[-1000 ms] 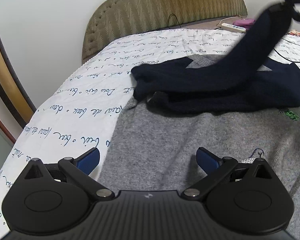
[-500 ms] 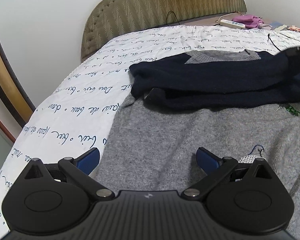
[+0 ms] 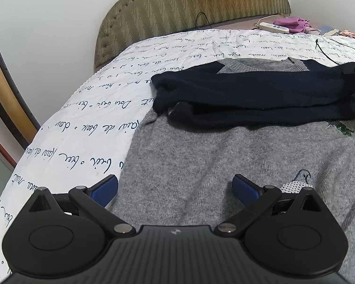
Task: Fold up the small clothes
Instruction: 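Fold the second navy sleeve across the sweater body with the right gripper, then release the sleeve and lift the right gripper away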
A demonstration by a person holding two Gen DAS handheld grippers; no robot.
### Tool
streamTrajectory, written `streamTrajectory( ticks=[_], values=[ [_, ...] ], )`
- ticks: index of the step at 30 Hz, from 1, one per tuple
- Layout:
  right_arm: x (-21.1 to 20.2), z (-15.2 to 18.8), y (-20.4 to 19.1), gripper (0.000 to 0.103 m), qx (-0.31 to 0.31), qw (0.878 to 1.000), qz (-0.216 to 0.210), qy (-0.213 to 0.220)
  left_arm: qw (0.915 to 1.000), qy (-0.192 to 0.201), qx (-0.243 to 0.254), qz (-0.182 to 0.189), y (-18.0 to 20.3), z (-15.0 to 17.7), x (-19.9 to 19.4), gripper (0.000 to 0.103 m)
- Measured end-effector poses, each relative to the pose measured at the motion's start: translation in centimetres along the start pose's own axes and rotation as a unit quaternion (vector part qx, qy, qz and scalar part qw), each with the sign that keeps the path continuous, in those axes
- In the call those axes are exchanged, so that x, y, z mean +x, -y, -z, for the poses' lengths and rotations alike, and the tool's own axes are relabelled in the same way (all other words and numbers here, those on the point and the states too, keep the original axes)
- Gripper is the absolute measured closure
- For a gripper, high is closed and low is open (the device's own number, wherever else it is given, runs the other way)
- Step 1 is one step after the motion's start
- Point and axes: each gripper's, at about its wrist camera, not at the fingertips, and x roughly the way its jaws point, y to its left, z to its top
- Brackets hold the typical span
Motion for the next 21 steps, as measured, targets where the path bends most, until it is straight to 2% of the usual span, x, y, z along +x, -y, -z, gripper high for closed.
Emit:
streamTrajectory(
  ticks=[2, 4, 5, 9, 12, 15, 16, 18, 19, 21],
  values=[
    [-0.4, -0.1, -0.1, 0.079, -0.001, 1.0, 0.01, 0.001, 1.0, 0.0, 0.0, 0.0, 0.0, 0.0, 0.0, 0.0],
    [-0.7, -0.2, 0.0, 0.058, -0.006, 0.999, 0.046, 0.007, 1.0, 0.001, -0.001, 0.002, -0.1, 0.0, -0.1, 0.0],
    [-0.9, -0.2, 0.2, 0.055, -0.009, 0.998, 0.062, 0.014, 1.0, 0.001, -0.002, 0.002, -0.1, 0.0, -0.1, 0.0],
    [-2.5, -0.1, 1.0, 0.055, 0.002, 0.992, 0.11, 0.062, 0.9999, 0.004, -0.008, 0.006, -0.2, 0.0, -0.4, 0.0],
    [-3.1, 0.3, 0.3, 0.055, -0.029, 0.991, 0.106, 0.08, 0.9998, 0.005, -0.013, 0.011, -0.2, 0.0, -0.5, 0.0],
    [-2.3, 1.1, -1.1, 0.053, -0.077, 0.993, 0.079, 0.05, 0.9998, 0.003, -0.014, 0.013, -0.1, 0.1, -0.5, 0.0],
    [-1.6, 1.4, -1.4, 0.051, -0.09, 0.992, 0.081, 0.03, 0.9998, 0.002, -0.013, 0.013, 0.0, 0.1, -0.5, 0.0],
    [-0.2, 1.7, -1.4, 0.052, -0.1, 0.989, 0.111, 0.002, 0.9999, 0.002, -0.011, 0.012, 0.0, 0.2, -0.6, 0.0],
    [0.0, 1.8, -1.2, 0.052, -0.095, 0.987, 0.128, 0.001, 0.9999, 0.003, -0.01, 0.012, 0.0, 0.3, -0.8, 0.0],
    [-0.7, 1.9, -0.9, 0.051, -0.086, 0.988, 0.124, 0.014, 0.9999, 0.006, -0.012, 0.01, -0.2, 0.4, -0.9, 0.0]
  ],
)
